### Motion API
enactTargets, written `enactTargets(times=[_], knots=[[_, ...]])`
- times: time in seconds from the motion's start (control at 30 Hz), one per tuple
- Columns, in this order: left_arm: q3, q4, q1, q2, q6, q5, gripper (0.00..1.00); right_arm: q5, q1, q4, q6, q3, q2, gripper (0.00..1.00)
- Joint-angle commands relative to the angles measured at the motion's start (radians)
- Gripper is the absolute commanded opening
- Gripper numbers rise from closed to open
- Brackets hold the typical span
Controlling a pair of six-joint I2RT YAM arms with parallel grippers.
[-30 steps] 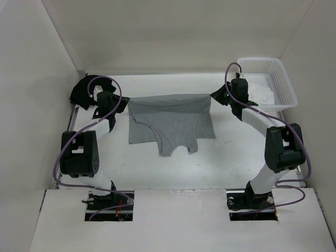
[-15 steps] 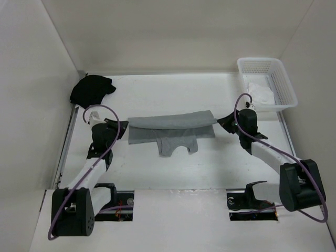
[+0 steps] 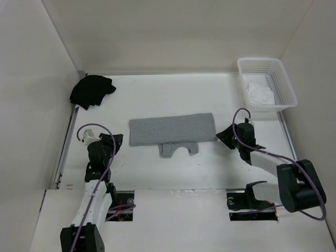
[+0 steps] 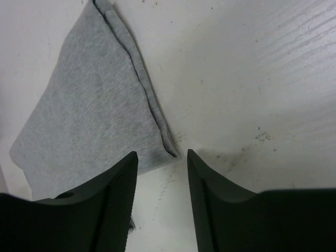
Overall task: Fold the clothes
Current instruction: Fold the tank top
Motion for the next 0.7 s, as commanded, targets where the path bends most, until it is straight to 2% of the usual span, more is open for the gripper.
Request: enactTargets(times=[0.0, 0.23, 0.4, 0.43, 0.6, 0.67], knots=[[0.024, -0.015, -0.035, -0.053, 0.018, -0.052, 0.33, 0.017, -0.003, 0.077, -0.024, 0.048, 0.052, 0.49], [0.139, 0.126, -0.359, 0.171, 0.026, -0.244, 0.32, -0.039, 0.009, 0.111, 0.002, 0.117, 0.193, 0.50], [0.171, 0.240, -0.459, 0.277, 0.017, -0.268, 0.32, -0.127, 0.012, 0.179, 0.060, 0.148, 0.296, 0.41], [0.174, 0.252, -0.467, 0.286, 0.017, -0.268, 0.32, -0.138, 0.012, 0.195, 0.074, 0.151, 0.311, 0.39], [0.171, 0.295, -0.517, 0.304, 0.018, -0.273, 0.32, -0.133, -0.001, 0.254, 0.114, 0.142, 0.320, 0.08], [0.165, 0.308, -0.536, 0.310, 0.020, -0.282, 0.32, -0.130, -0.009, 0.327, 0.131, 0.102, 0.298, 0.01]])
